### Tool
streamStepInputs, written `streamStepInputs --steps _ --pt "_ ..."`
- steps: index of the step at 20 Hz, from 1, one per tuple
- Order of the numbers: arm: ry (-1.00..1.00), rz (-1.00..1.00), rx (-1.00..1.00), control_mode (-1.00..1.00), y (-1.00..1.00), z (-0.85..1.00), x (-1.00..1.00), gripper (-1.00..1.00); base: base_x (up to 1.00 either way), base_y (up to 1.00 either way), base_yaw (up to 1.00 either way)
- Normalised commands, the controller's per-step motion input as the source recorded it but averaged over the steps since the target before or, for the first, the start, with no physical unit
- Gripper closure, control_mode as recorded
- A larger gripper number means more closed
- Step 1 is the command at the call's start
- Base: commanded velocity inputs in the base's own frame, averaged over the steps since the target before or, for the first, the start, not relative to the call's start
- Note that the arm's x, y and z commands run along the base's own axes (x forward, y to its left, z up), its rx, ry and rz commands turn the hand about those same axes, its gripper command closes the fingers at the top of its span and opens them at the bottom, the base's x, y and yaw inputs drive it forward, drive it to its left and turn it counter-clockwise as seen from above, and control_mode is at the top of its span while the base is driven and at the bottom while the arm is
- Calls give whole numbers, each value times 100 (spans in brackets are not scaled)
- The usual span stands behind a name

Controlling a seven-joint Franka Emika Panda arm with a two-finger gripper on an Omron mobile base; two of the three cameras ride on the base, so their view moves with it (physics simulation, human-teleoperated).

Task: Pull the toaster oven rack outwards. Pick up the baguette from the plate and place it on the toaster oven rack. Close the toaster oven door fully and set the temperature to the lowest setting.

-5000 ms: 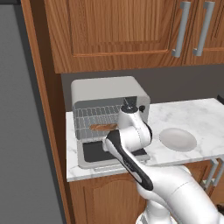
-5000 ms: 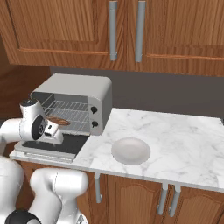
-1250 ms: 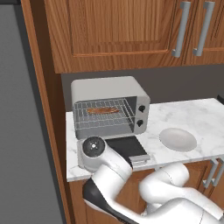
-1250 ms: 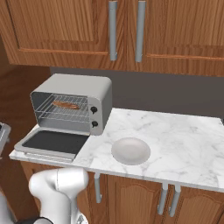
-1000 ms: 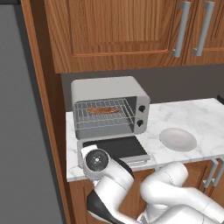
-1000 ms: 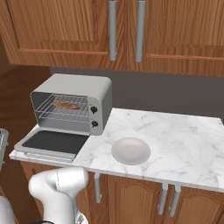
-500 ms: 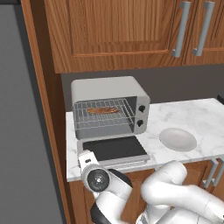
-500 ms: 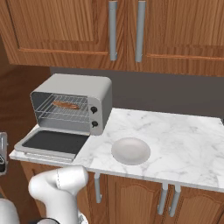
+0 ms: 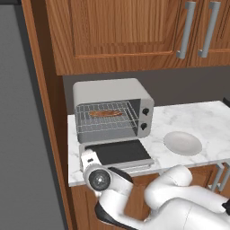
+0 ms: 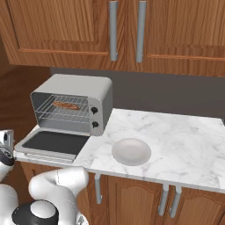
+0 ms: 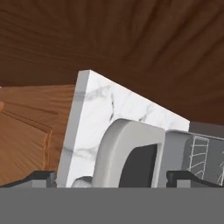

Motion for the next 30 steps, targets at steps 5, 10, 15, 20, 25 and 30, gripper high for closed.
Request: streamStepInputs --steps 5,10,15,20,25,30 --pt "0 -3 -2 -100 7 -15 21 -100 0 0 0" --pt "0 -1 -5 -100 13 -21 23 -100 0 0 0" --pt "-4 -1 -7 -100 11 -13 30 -100 0 0 0" --pt "-9 -1 -7 -100 10 0 27 -100 0 0 0" --pt "-22 0 -7 -100 5 8 11 -100 0 0 0" --pt "-30 0 -4 -100 0 42 5 -100 0 0 0"
